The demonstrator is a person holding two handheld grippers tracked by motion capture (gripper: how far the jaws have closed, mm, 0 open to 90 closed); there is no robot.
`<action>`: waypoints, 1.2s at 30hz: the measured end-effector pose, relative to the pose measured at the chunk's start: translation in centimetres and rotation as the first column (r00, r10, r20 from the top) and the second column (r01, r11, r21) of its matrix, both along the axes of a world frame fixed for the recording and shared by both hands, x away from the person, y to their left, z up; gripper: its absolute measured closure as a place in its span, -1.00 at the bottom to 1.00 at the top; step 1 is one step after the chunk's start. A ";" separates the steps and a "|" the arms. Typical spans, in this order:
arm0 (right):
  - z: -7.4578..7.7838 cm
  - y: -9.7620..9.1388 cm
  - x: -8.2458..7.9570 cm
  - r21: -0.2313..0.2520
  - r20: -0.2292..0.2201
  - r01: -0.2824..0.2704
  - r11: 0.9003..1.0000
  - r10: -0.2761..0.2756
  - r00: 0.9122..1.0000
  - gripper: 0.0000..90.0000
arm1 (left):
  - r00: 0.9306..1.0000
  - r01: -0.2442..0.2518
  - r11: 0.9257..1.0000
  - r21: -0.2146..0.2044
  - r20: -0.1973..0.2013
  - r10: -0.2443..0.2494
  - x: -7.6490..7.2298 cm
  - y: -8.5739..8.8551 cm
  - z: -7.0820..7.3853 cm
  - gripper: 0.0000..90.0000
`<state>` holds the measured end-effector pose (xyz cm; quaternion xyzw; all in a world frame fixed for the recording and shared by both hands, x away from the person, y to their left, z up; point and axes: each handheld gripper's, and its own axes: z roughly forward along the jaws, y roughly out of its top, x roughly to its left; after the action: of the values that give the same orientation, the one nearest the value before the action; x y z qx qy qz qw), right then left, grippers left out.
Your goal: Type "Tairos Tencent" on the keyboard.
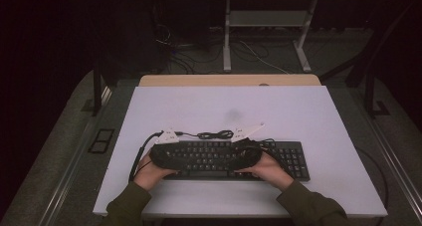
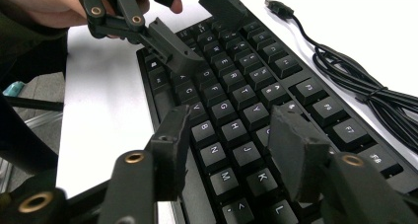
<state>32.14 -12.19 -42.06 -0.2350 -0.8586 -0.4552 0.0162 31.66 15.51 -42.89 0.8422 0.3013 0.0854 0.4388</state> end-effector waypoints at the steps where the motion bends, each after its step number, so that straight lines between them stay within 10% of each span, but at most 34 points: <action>1: 0.0 -0.1 0.0 0.000 0.005 0.000 1.000 0.000 1.000 0.00 | 1.000 -0.001 1.000 -0.002 -0.001 0.001 0.0 0.0 0.0 -0.34; 23: 0.0 -2.8 0.5 -0.007 0.031 0.056 0.998 -0.056 0.998 -0.18 | 1.000 0.028 1.000 -0.015 -0.008 -0.028 -0.8 -0.2 0.4 -0.20; 36: -0.1 -3.1 0.6 -0.006 0.029 0.070 0.998 -0.069 0.997 -0.19 | 0.993 0.102 0.995 0.002 -0.067 -0.101 -1.5 -0.4 0.4 0.90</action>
<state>32.78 -15.33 -42.15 -0.2584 -0.8517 -0.4557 -0.0126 30.18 15.11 -42.51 0.8601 0.2724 0.0356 0.4298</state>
